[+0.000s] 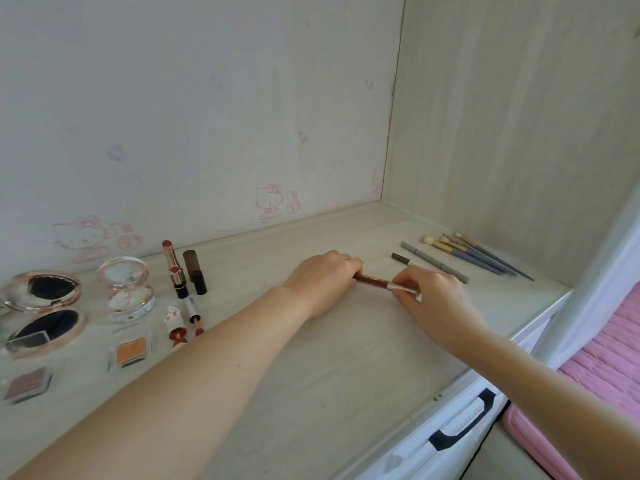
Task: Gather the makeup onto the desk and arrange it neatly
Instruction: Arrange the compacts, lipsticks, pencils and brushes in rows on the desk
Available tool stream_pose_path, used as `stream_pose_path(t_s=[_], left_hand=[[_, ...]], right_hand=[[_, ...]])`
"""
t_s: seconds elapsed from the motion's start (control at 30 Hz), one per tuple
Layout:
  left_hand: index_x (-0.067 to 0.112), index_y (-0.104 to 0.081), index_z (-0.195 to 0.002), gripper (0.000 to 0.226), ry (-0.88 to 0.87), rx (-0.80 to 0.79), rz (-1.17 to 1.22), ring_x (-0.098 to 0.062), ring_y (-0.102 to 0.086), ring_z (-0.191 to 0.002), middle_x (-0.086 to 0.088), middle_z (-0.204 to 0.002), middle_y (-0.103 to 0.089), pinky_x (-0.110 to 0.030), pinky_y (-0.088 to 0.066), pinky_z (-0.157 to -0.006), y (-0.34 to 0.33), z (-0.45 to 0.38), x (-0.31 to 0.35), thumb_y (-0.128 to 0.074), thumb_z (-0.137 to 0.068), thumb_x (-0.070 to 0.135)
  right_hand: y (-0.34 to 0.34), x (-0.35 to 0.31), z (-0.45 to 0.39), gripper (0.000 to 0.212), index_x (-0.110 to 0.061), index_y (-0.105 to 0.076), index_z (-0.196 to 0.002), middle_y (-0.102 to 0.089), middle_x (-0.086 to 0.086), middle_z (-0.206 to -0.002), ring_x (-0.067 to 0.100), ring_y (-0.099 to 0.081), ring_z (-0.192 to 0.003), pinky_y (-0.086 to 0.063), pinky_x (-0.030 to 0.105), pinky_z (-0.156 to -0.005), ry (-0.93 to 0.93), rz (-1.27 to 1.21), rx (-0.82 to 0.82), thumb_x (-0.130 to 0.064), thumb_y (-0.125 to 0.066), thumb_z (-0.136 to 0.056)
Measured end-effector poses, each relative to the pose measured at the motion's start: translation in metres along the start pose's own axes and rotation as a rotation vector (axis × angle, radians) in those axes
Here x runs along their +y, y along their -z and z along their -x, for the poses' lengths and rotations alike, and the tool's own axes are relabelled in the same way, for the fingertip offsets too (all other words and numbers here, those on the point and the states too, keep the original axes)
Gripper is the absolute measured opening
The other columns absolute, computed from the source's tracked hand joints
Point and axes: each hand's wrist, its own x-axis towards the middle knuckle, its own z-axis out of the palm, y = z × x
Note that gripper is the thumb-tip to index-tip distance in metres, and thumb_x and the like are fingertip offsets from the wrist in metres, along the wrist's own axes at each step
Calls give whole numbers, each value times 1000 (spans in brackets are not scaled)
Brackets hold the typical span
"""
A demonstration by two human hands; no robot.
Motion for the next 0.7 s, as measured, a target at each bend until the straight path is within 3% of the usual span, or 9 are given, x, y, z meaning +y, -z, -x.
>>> stream_pose_path(t_s=[0.1,0.23,0.33,0.47,0.6,0.7], left_hand=[[19,-57,-108,15,2,33,11,-21,-51,-105,0,-107,-60,-42,-47,-82,16,17,-3,-46,-99,23],[19,-59,-107,15,-2,103,43,-18,-51,-103,3,-104,-61,-40,-46,-83,39,47,-8,-49,-98,25],[20,-62,-104,14,-1,176,83,-14,-52,-98,6,-99,-62,-37,-47,-82,55,73,-13,-53,-96,26],[24,-64,-99,11,38,285,109,-6,-52,-90,12,-93,-62,-32,-47,-79,71,113,-20,-60,-91,29],[28,-64,-94,9,83,390,165,0,-53,-84,17,-88,-60,-26,-47,-77,86,160,-25,-67,-86,31],[27,-65,-90,12,120,447,173,0,-53,-82,18,-86,-59,-24,-46,-74,94,195,-31,-72,-81,29]], right_hand=[[4,-14,4,7,-27,-66,-96,-62,-11,-80,0,-52,-73,-36,9,-60,13,-60,28,-27,-62,-90],[13,-40,11,7,-27,-68,-95,-66,-10,-81,5,-58,-78,-36,6,-61,9,-171,42,-26,-65,-88],[20,-63,17,7,-28,-69,-92,-67,-9,-82,8,-59,-81,-42,13,-65,-20,-293,50,-24,-67,-87],[26,-97,27,11,-21,-71,-93,-69,8,-81,16,-62,-73,-53,33,-70,-125,-659,-31,-14,-69,-84],[24,-132,38,10,-10,-70,-96,-69,6,-75,13,-63,-69,-54,24,-63,-232,-1078,-137,-11,-65,-87],[16,-157,46,15,-6,-70,-96,-66,3,-74,12,-62,-69,-52,23,-63,-270,-1228,-238,-18,-64,-89]])
